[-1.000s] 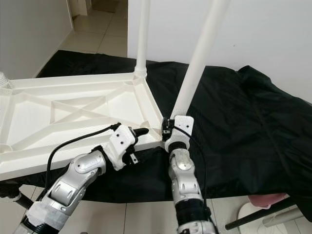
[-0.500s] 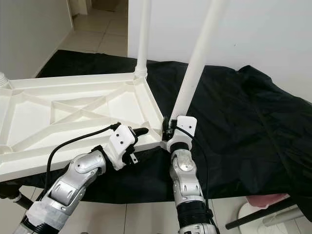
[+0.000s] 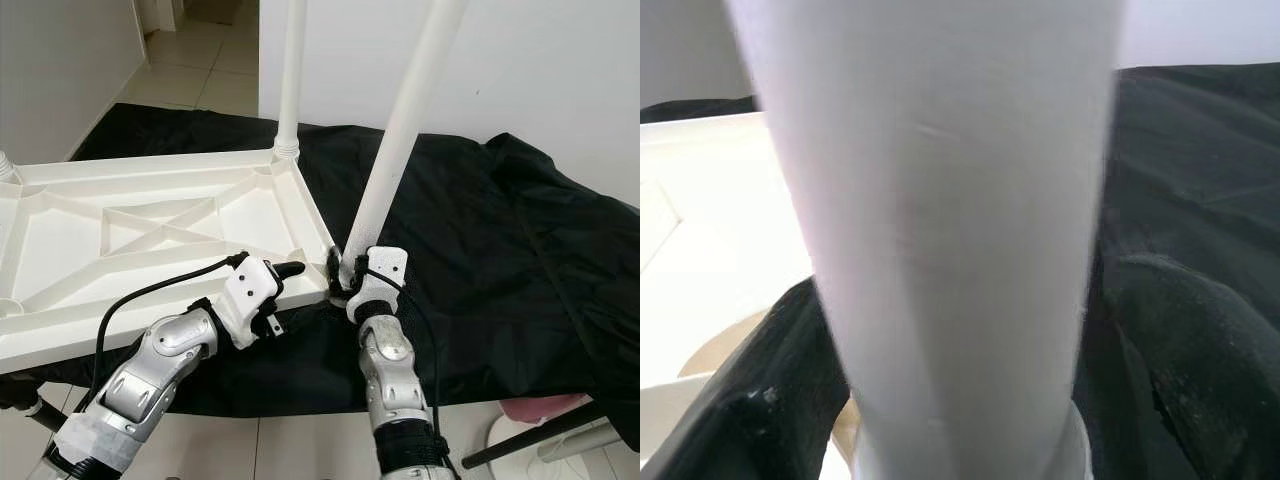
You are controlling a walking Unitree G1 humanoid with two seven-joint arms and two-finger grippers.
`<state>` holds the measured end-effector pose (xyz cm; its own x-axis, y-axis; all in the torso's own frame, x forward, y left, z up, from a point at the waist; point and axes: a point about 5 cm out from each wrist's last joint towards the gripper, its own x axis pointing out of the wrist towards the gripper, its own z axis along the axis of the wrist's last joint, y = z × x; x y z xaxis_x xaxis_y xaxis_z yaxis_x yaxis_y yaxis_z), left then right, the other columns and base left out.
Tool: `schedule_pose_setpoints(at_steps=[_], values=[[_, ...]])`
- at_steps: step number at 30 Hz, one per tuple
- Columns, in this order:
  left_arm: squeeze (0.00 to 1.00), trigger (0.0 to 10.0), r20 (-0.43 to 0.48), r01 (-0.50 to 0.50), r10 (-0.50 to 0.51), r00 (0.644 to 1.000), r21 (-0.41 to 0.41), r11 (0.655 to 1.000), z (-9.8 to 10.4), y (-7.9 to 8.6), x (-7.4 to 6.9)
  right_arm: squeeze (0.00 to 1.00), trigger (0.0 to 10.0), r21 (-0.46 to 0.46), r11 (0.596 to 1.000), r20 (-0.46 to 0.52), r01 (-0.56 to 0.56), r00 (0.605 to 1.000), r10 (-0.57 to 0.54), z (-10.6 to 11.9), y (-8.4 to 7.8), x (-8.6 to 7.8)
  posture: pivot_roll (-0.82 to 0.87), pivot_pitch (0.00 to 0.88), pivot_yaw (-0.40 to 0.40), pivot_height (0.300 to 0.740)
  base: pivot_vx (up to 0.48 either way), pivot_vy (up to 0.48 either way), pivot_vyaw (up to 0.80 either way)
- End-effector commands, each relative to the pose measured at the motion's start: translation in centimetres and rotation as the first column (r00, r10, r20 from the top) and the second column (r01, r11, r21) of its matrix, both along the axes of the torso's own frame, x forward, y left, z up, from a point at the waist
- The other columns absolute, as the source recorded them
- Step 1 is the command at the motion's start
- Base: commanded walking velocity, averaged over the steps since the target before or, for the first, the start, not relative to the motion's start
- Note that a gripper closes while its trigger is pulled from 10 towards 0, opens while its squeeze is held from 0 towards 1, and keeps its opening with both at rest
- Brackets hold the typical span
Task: Building children table
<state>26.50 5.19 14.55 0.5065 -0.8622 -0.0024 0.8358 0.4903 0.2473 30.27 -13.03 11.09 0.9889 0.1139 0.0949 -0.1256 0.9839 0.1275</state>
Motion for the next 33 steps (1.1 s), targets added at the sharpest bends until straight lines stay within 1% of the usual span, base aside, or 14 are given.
schedule_pose_setpoints(at_steps=[1, 2, 4, 6, 7, 8, 10, 11, 14, 19, 23, 29, 32, 33], values=[[0.0, 10.0, 0.0, 0.018, -0.018, 1.0, 0.016, 1.0, -0.2, -0.3, -0.1, 0.0, 10.0, -0.003, 1.0, -0.002, -0.024, 1.0, 0.024, -0.5, -0.3, -0.3, 0.01, 0.0, -0.116, 0.74, 0.0, 0.0, 0.0], [0.0, 10.0, 0.0, 0.018, -0.018, 1.0, 0.016, 1.0, -0.2, -0.3, -0.1, 0.0, 10.0, -0.003, 1.0, -0.002, -0.024, 1.0, 0.024, -0.5, -0.3, -0.3, 0.01, 0.0, -0.116, 0.74, 0.0, 0.0, 0.0], [0.0, 10.0, 0.001, 0.022, -0.022, 1.0, 0.024, 0.999, -0.2, -0.1, -0.1, 0.0, 10.0, -0.066, 0.994, 0.015, -0.086, 0.996, 0.087, -0.7, -1.1, -0.6, 0.01, 0.0, -0.112, 0.74, 0.0, 0.0, 0.0], [0.0, 10.0, 0.001, 0.022, -0.022, 1.0, 0.024, 0.999, -0.2, -0.1, -0.1, 0.0, 10.0, -0.066, 0.994, 0.015, -0.086, 0.996, 0.087, -0.7, -1.1, -0.6, 0.01, 0.0, -0.112, 0.74, 0.0, 0.0, 0.0], [0.0, 10.0, 0.0, 0.024, -0.024, 1.0, 0.031, 0.999, -0.3, 0.0, 0.0, 0.0, 10.0, -0.102, 0.989, 0.013, -0.109, 0.994, 0.111, -0.9, -1.5, -0.7, 0.01, 0.0, -0.11, 0.74, 0.0, 0.0, 0.0], [0.0, 10.0, 0.0, 0.024, -0.024, 1.0, 0.031, 0.999, -0.3, 0.0, 0.0, 0.0, 10.0, -0.102, 0.989, 0.013, -0.109, 0.994, 0.111, -0.9, -1.5, -0.7, 0.01, 0.0, -0.11, 0.74, 0.0, 0.0, 0.0], [0.0, 10.0, -0.002, 0.038, -0.038, 0.999, 0.043, 0.998, -0.4, 0.0, 0.0, 0.0, 10.0, -0.129, 0.98, 0.002, -0.153, 0.988, 0.155, -1.2, -2.5, -0.4, 0.01, 0.0, -0.106, 0.74, 0.0, 0.0, 0.0], [0.0, 10.0, -0.002, 0.038, -0.038, 0.999, 0.043, 0.998, -0.4, 0.0, 0.0, 0.0, 10.0, -0.129, 0.98, 0.002, -0.153, 0.988, 0.155, -1.2, -2.5, -0.4, 0.01, 0.0, -0.106, 0.74, 0.0, 0.0, 0.0], [0.0, 10.0, -0.001, 0.051, -0.051, 0.999, 0.051, 0.997, -0.5, -0.2, -0.1, 0.0, 10.0, -0.18, 0.959, 0.01, -0.217, 0.975, 0.223, -0.8, -3.1, 0.2, 0.0, 0.0, -0.101, 0.74, 0.0, 0.0, 0.0], [0.0, 10.0, 0.001, 0.056, -0.056, 0.998, 0.057, 0.997, -0.5, -0.3, -0.1, 0.0, 10.0, -0.205, 0.939, 0.004, -0.278, 0.959, 0.285, -0.5, -3.0, 1.0, 0.01, 0.0, -0.097, 0.74, 0.0, 0.0, 0.0], [0.0, 10.0, 0.002, 0.054, -0.055, 0.999, 0.06, 0.997, -0.5, -0.2, -0.1, 0.0, 10.0, -0.228, 0.909, -0.009, -0.349, 0.934, 0.356, -0.2, -2.6, 1.9, 0.01, 0.0, -0.097, 0.74, 0.0, 0.0, 0.0], [0.0, 10.0, 0.002, 0.052, -0.052, 0.999, 0.064, 0.997, -0.5, -0.2, -0.1, 0.0, 10.0, -0.237, 0.882, -0.025, -0.406, 0.911, 0.413, 0.0, -2.1, 2.7, 0.02, 0.0, -0.1, 0.74, 0.0, 0.0, 0.0], [0.0, 10.0, 0.003, 0.05, -0.05, 0.999, 0.065, 0.997, -0.5, -0.1, -0.1, 0.0, 10.0, -0.243, 0.876, -0.032, -0.417, 0.906, 0.423, 0.0, -2.0, 3.1, 0.03, 0.0, -0.102, 0.74, 0.0, 0.0, 0.0], [0.0, 10.0, 0.003, 0.048, -0.049, 0.999, 0.068, 0.997, -0.5, -0.1, -0.1, 0.0, 9.0, -0.244, 0.874, -0.034, -0.42, 0.905, 0.425, -0.1, -2.1, 3.2, 0.03, 0.0, -0.105, 0.74, 0.0, 0.0, 0.0]])
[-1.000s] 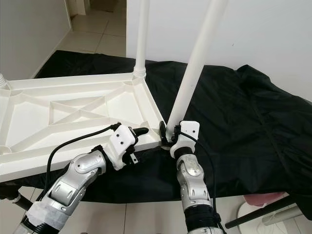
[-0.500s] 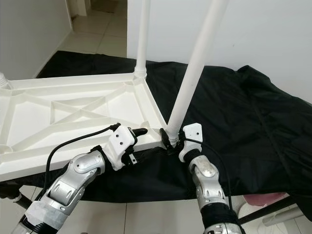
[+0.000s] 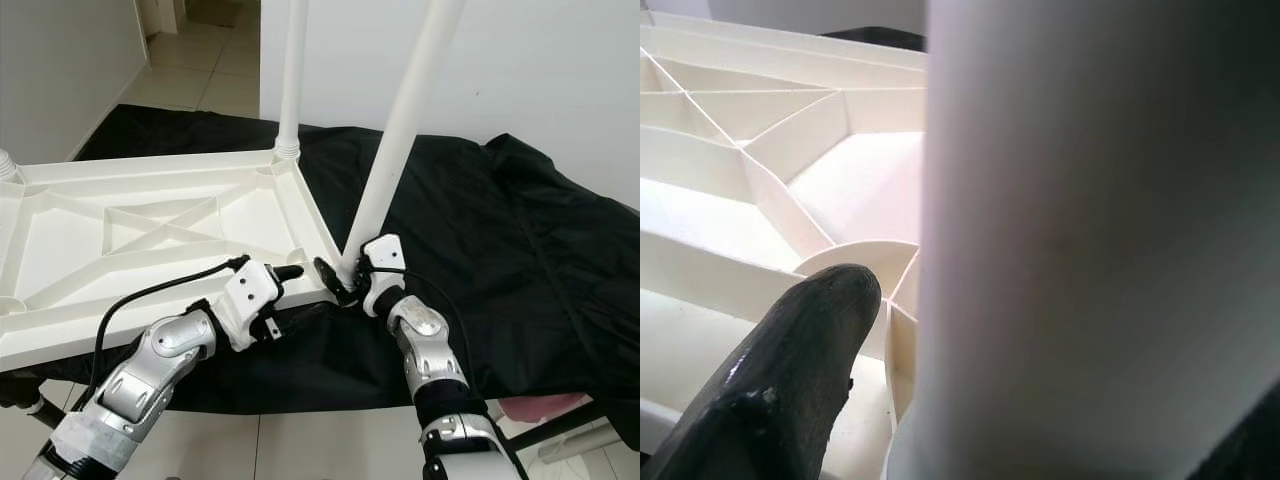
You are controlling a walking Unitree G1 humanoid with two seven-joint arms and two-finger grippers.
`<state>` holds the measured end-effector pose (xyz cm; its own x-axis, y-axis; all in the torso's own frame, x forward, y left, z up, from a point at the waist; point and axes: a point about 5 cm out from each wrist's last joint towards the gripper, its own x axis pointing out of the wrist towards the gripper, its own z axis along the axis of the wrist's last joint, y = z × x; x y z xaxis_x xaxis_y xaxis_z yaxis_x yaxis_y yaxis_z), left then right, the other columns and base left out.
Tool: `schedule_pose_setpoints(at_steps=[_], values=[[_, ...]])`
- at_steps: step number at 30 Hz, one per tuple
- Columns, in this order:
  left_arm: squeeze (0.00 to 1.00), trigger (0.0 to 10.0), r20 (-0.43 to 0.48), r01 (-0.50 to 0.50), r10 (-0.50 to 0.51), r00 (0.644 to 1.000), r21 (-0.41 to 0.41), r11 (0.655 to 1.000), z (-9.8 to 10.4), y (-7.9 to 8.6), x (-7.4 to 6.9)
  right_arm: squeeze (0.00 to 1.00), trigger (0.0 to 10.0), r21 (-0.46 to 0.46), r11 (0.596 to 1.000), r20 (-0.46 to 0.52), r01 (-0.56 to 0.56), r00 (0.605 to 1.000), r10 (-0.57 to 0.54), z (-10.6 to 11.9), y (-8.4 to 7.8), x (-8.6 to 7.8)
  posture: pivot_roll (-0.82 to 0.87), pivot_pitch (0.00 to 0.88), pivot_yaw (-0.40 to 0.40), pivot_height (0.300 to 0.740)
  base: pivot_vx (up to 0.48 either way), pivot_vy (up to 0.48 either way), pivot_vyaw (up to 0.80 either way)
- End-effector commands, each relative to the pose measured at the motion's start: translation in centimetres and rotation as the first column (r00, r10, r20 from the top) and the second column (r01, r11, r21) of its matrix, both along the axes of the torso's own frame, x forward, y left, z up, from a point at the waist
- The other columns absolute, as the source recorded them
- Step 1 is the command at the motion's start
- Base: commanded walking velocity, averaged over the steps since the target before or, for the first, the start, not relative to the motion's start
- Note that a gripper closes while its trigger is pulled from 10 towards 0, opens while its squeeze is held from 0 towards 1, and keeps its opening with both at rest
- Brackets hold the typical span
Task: Building children table
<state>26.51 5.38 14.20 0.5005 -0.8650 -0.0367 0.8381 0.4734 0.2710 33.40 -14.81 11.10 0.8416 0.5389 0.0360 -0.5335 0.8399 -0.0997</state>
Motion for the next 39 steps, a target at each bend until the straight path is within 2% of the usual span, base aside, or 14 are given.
schedule_pose_setpoints(at_steps=[1, 2, 3, 4, 15, 16, 17, 24, 29, 32, 34, 35, 38, 39], values=[[0.0, 10.0, -0.001, 0.04, -0.04, 0.999, 0.027, 0.999, -0.2, -0.2, -0.1, 0.0, 9.0, -0.015, 1.0, 0.001, -0.004, 1.0, 0.004, -0.1, -0.3, 0.2, 0.03, 0.0, -0.105, 0.74, 0.0, 0.0, 0.0], [0.0, 10.0, -0.001, 0.04, -0.04, 0.999, 0.027, 0.999, -0.2, -0.2, -0.1, 0.0, 9.0, -0.015, 1.0, 0.001, -0.004, 1.0, 0.004, -0.1, -0.3, 0.2, 0.03, 0.0, -0.105, 0.74, 0.0, 0.0, 0.0], [0.0, 10.0, -0.002, 0.039, -0.039, 0.999, 0.028, 0.999, -0.3, -0.2, -0.1, 0.0, 4.0, -0.015, 1.0, -0.001, -0.006, 1.0, 0.006, -0.1, -0.4, 0.2, 0.03, 0.0, -0.106, 0.74, 0.0, 0.0, 0.0], [0.0, 10.0, -0.003, 0.038, -0.037, 0.999, 0.03, 0.999, -0.3, -0.2, -0.2, 0.0, 0.0, -0.011, 1.0, -0.005, -0.009, 1.0, 0.009, -0.2, -0.4, 0.3, 0.03, 0.0, -0.109, 0.74, 0.0, 0.0, 0.0], [0.0, 10.0, 0.0, 0.029, -0.029, 1.0, 0.028, 0.999, -0.2, -0.1, 0.0, 0.0, 0.0, 0.01, 1.0, -0.031, -0.004, 0.999, 0.004, -0.8, -1.1, 0.1, 0.02, 0.0, -0.101, 0.74, 0.0, 0.0, 0.0], [0.0, 10.0, 0.0, 0.027, -0.028, 1.0, 0.027, 0.999, -0.2, -0.1, 0.0, 0.0, 6.5, 0.021, 1.0, -0.033, 0.01, 0.999, -0.009, -0.8, -1.2, 0.1, 0.02, 0.0, -0.099, 0.74, 0.0, 0.0, 0.0], [0.0, 10.0, 0.001, 0.027, -0.027, 1.0, 0.026, 0.999, -0.1, -0.1, 0.1, 0.0, 10.0, 0.038, 0.999, -0.033, 0.019, 0.999, -0.018, -0.7, -1.2, 0.2, 0.01, 0.0, -0.096, 0.74, 0.0, 0.0, 0.0], [0.0, 10.0, 0.005, 0.032, -0.032, 0.999, 0.031, 0.999, -0.1, -0.3, 0.2, 0.0, 10.0, 0.068, 0.997, -0.026, 0.039, 0.999, -0.038, -0.6, -1.0, 0.2, 0.01, 0.0, -0.091, 0.74, 0.0, 0.0, 0.0], [0.0, 10.0, 0.003, 0.039, -0.039, 0.999, 0.04, 0.998, -0.2, -0.3, 0.2, 0.0, 10.0, 0.095, 0.974, -0.032, 0.204, 0.979, -0.202, -0.7, -0.7, 0.1, 0.0, 0.0, -0.082, 0.74, 0.0, 0.0, 0.0], [0.0, 10.0, 0.002, 0.04, -0.04, 0.999, 0.04, 0.998, -0.2, -0.2, 0.1, 0.0, 10.0, 0.115, 0.968, -0.041, 0.225, 0.974, -0.221, -0.7, -0.6, -0.1, 0.0, 0.0, -0.08, 0.74, 0.0, 0.0, 0.0], [0.0, 10.0, -0.005, 0.039, -0.039, 0.999, 0.035, 0.999, -0.3, -0.2, 0.1, 0.0, 10.0, 0.141, 0.944, -0.039, 0.3, 0.954, -0.297, -0.6, -0.3, -0.4, 0.0, 0.0, -0.084, 0.74, 0.0, 0.0, 0.0], [0.0, 10.0, -0.005, 0.039, -0.039, 0.999, 0.035, 0.999, -0.3, -0.2, 0.1, 0.0, 10.0, 0.141, 0.944, -0.039, 0.3, 0.954, -0.297, -0.6, -0.3, -0.4, 0.0, 0.0, -0.084, 0.74, 0.0, 0.0, 0.0], [0.0, 10.0, -0.022, 0.027, -0.027, 0.999, 0.024, 0.999, -0.7, -0.2, 0.2, 0.0, 10.0, 0.165, 0.86, -0.067, 0.483, 0.876, -0.479, -0.8, 0.0, -0.9, 0.0, 0.0, -0.087, 0.74, 0.0, 0.0, 0.0], [0.0, 10.0, -0.022, 0.027, -0.027, 0.999, 0.024, 0.999, -0.7, -0.2, 0.2, 0.0, 10.0, 0.165, 0.86, -0.067, 0.483, 0.876, -0.479, -0.8, 0.0, -0.9, 0.0, 0.0, -0.087, 0.74, 0.0, 0.0, 0.0]])
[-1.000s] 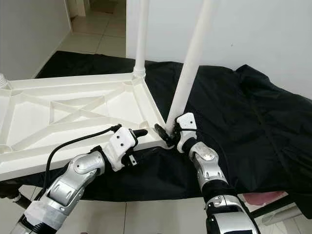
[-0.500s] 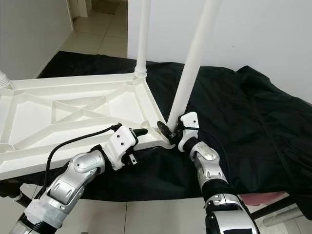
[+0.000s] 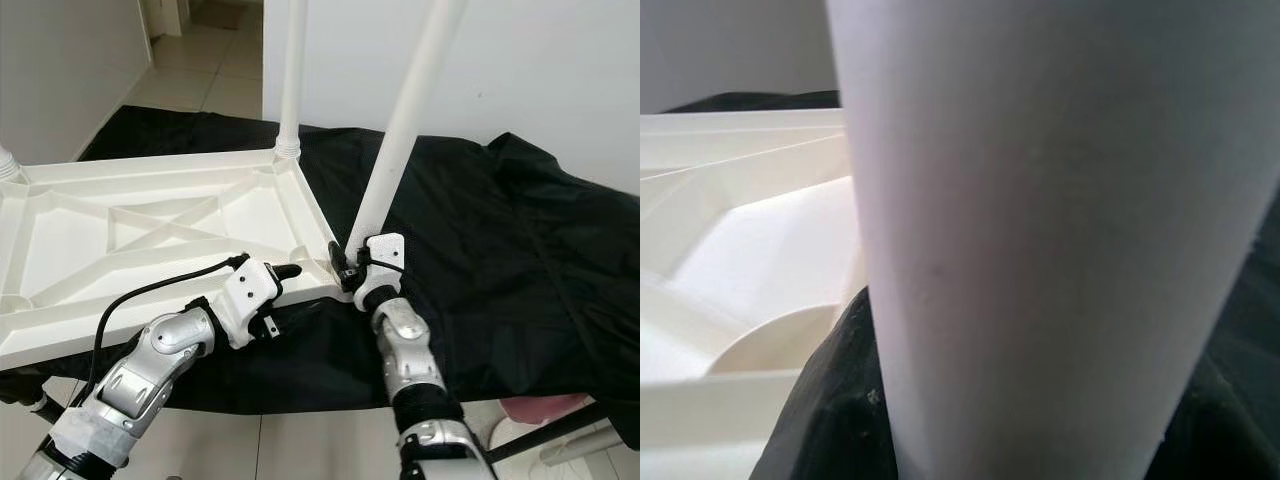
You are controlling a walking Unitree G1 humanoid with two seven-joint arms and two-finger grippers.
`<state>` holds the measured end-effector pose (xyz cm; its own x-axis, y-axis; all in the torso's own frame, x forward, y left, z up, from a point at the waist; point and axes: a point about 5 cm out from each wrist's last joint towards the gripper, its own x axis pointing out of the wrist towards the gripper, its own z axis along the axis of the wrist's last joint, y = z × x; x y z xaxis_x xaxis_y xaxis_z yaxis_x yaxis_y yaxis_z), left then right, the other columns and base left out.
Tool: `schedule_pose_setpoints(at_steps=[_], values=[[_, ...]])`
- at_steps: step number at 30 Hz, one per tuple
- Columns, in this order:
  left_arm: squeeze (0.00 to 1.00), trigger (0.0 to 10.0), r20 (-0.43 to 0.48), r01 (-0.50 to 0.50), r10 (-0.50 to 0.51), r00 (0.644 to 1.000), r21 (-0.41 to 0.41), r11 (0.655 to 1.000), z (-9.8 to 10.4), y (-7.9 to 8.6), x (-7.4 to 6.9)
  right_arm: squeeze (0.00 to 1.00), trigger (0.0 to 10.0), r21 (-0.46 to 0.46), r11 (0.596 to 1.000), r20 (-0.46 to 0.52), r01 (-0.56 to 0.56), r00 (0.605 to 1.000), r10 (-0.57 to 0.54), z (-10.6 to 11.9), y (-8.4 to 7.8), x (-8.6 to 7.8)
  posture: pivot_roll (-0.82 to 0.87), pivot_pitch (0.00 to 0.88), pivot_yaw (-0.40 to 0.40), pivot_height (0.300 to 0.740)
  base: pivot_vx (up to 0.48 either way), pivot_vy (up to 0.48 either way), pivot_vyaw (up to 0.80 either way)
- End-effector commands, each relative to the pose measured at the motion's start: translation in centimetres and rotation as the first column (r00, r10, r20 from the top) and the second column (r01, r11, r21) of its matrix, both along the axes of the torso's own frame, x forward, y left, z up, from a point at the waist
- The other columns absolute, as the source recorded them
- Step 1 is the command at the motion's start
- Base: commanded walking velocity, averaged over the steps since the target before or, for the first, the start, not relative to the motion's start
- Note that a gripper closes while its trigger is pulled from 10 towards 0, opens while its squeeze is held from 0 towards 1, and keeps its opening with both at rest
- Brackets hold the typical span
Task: Building children table
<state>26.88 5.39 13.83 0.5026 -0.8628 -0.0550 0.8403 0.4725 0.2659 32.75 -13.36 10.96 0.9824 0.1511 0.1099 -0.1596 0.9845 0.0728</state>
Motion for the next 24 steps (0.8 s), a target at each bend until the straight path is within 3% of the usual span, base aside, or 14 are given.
schedule_pose_setpoints(at_steps=[1, 6, 11, 21, 22, 23, 24], values=[[0.0, 10.0, -0.01, 0.028, -0.028, 1.0, 0.009, 1.0, -0.4, -0.2, -0.1, 0.0, 10.0, 0.003, 0.988, -0.055, 0.153, 0.987, -0.153, -0.9, -1.4, -0.3, 0.0, 0.0, -0.087, 0.74, 0.0, 0.0, 0.0], [0.0, 10.0, -0.012, 0.028, -0.028, 1.0, 0.002, 1.0, -0.4, -0.4, -0.1, 0.0, 10.0, 0.045, 0.95, -0.133, 0.308, 0.945, -0.3, -1.5, -0.3, -0.7, -0.01, 0.0, -0.089, 0.74, 0.0, 0.0, 0.0], [0.0, 10.0, -0.016, 0.033, -0.033, 0.999, -0.001, 0.999, -0.5, -0.6, -0.2, 0.0, 10.0, 0.06, 0.962, -0.103, 0.266, 0.96, -0.259, -0.6, 1.1, -0.8, -0.01, 0.0, -0.093, 0.74, 0.0, 0.0, 0.0], [0.0, 10.0, -0.012, 0.027, -0.027, 1.0, -0.007, 1.0, -0.4, -0.7, 0.0, 0.01, 10.0, 0.051, 0.976, -0.051, 0.213, 0.976, -0.21, 0.3, 1.1, -0.9, -0.01, 0.0, -0.098, 0.74, 0.0, 0.0, 0.0], [0.0, 10.0, -0.011, 0.026, -0.026, 1.0, -0.007, 1.0, -0.4, -0.7, 0.0, 0.69, 10.0, 0.053, 0.978, -0.037, 0.203, 0.979, -0.201, 0.5, 1.1, -0.9, -0.01, 0.0, -0.098, 0.74, 0.0, 0.0, 0.0], [0.0, 10.0, -0.011, 0.026, -0.026, 1.0, -0.007, 1.0, -0.4, -0.7, 0.0, 0.69, 10.0, 0.053, 0.978, -0.037, 0.203, 0.979, -0.201, 0.5, 1.1, -0.9, -0.01, 0.0, -0.098, 0.74, 0.0, 0.0, 0.0], [0.0, 10.0, -0.01, 0.024, -0.024, 1.0, -0.009, 1.0, -0.4, -0.7, 0.0, 1.0, 10.0, 0.052, 0.982, -0.012, 0.182, 0.983, -0.182, 0.8, 1.1, -0.9, -0.01, 0.0, -0.099, 0.74, 0.0, 0.0, 0.0]])
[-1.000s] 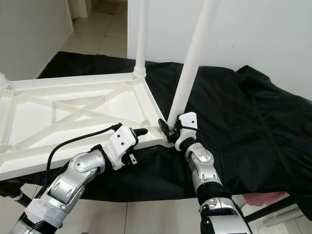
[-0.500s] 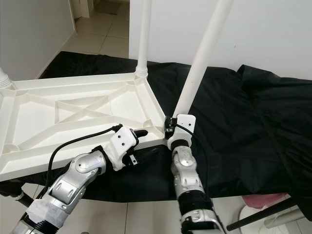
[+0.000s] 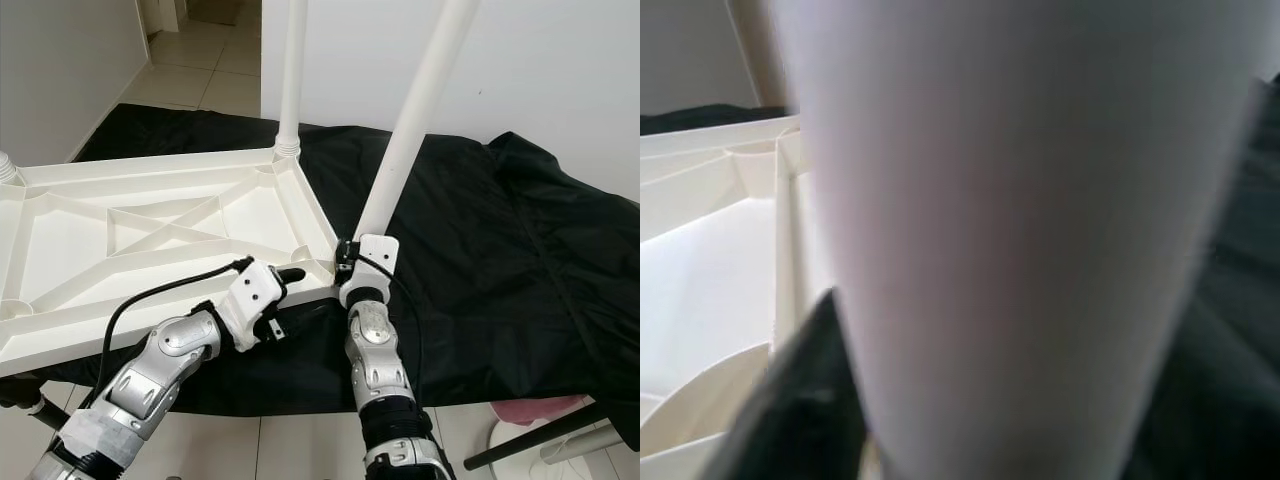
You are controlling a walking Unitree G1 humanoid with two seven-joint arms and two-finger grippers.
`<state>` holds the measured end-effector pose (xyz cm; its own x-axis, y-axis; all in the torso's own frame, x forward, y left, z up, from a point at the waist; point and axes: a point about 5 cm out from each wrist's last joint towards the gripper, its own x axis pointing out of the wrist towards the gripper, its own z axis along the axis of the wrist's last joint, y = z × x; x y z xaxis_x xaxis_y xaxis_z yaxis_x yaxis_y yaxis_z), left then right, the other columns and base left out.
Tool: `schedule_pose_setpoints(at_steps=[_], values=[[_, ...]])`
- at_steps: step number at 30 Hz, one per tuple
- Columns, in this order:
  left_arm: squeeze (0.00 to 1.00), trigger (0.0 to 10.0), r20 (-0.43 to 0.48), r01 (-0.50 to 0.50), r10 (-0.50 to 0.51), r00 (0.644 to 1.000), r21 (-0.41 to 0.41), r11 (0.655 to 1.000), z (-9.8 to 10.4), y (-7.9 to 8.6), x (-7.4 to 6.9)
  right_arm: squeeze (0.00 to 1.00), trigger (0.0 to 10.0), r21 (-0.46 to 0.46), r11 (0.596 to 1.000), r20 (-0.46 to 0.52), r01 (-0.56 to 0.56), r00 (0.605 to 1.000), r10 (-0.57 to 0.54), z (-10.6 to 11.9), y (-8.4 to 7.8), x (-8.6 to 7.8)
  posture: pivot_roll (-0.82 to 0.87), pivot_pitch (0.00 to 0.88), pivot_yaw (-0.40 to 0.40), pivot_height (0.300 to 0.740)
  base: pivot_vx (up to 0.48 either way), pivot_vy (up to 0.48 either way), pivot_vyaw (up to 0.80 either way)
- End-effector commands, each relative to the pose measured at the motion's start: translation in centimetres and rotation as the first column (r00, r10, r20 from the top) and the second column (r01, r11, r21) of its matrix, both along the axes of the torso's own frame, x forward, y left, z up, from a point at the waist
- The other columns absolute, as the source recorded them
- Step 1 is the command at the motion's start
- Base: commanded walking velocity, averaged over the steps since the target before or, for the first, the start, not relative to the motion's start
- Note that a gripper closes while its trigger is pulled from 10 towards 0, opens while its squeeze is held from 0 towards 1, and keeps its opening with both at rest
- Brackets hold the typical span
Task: Building children table
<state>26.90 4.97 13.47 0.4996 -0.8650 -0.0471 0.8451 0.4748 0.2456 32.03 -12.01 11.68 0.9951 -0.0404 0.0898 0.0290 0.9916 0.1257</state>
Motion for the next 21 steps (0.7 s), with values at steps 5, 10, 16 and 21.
schedule_pose_setpoints(at_steps=[5, 10, 16, 21], values=[[0.0, 10.0, 0.006, 0.018, -0.018, 1.0, 0.007, 1.0, 0.0, -0.2, 0.0, 1.0, 10.0, -0.024, 1.0, 0.067, -0.015, 0.998, 0.016, 0.7, -0.9, -0.3, -0.01, 0.0, -0.102, 0.74, 0.0, 0.0, 0.0], [0.0, 10.0, 0.008, 0.013, -0.013, 1.0, 0.006, 1.0, 0.1, -0.1, 0.0, 1.0, 10.0, -0.027, 0.997, 0.131, -0.076, 0.988, 0.079, 1.4, -2.3, -0.7, 0.0, 0.0, -0.106, 0.74, 0.0, 0.0, 0.0], [0.0, 10.0, 0.01, 0.009, -0.009, 1.0, 0.008, 1.0, 0.1, 0.1, 0.0, 0.0, 10.0, -0.054, 0.976, 0.144, -0.209, 0.966, 0.215, 1.2, -3.7, -1.0, 0.0, 0.0, -0.105, 0.74, 0.0, 0.0, 0.0], [0.0, 10.0, 0.012, 0.01, -0.01, 1.0, 0.012, 1.0, 0.1, 0.2, 0.0, 0.0, 10.0, -0.106, 0.939, 0.124, -0.326, 0.933, 0.338, 1.2, -4.5, -1.0, 0.0, 0.0, -0.099, 0.74, 0.0, 0.0, 0.0]])
